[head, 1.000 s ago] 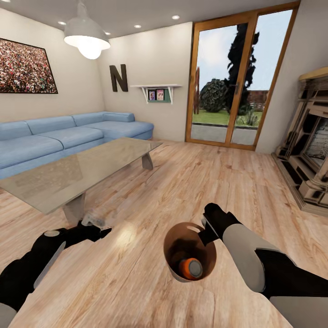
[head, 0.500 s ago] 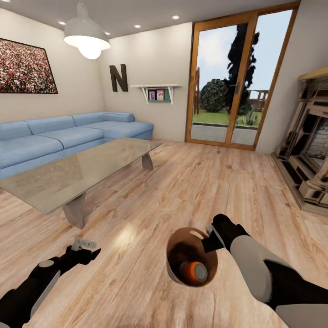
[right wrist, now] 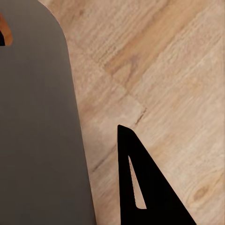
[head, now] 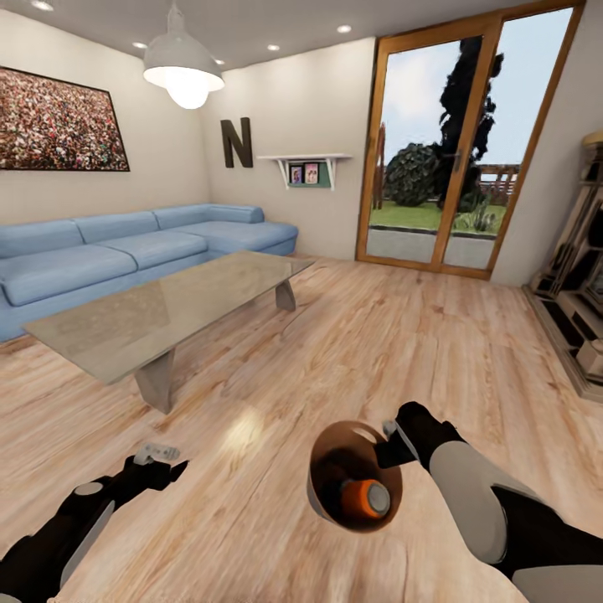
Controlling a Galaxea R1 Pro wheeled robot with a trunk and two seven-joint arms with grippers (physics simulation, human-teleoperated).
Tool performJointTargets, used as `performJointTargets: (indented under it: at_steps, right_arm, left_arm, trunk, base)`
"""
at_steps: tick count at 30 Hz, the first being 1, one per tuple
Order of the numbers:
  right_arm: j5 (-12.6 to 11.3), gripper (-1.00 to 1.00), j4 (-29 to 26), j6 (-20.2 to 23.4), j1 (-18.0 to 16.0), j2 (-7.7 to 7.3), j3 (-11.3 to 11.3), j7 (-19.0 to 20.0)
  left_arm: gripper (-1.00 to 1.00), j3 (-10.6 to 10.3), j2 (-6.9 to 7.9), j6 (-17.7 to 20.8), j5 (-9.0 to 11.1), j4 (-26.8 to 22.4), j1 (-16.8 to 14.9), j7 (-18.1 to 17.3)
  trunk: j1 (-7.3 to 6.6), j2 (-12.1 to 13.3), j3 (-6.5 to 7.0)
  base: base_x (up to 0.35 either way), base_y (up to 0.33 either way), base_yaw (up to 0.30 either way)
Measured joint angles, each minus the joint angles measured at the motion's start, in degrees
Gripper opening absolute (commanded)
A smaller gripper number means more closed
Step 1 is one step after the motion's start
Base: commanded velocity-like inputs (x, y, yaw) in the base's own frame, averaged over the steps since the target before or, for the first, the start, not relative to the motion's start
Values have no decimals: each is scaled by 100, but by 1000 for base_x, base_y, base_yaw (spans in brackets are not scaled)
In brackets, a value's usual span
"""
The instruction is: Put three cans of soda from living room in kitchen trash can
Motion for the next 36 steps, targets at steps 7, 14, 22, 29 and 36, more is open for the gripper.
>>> performJointTargets:
  at_steps: [7, 14, 22, 29, 36]
  right_arm:
    - [10, -100, -2, -10, 21, 8, 1, 0]
    - [-16, -100, -5, -6, 23, 21, -5, 0]
    - [-10, -100, -4, -7, 39, 28, -2, 0]
    - [-8, -100, 0, -8, 41, 29, 0, 5]
    - [-5, -100, 1, -8, 49, 47, 2, 4]
  left_arm:
    - [100, 105, -5, -17, -3, 20, 0, 0]
    - [100, 116, -9, -18, -3, 21, -1, 0]
    - [100, 123, -10, -18, -3, 23, 2, 0]
    - [100, 117, -10, -18, -3, 22, 5, 0]
    - [100, 116, -10, -18, -3, 22, 3, -3]
  trunk:
    - [0, 0, -9]
    - [0, 0, -9]
    - [0, 0, -9]
    - [0, 0, -9]
    - [0, 0, -9]
  base:
    - [0, 28, 236]
    - [0, 217, 240]
    - [0, 275, 240]
    - [0, 281, 240]
    - [0, 282, 240]
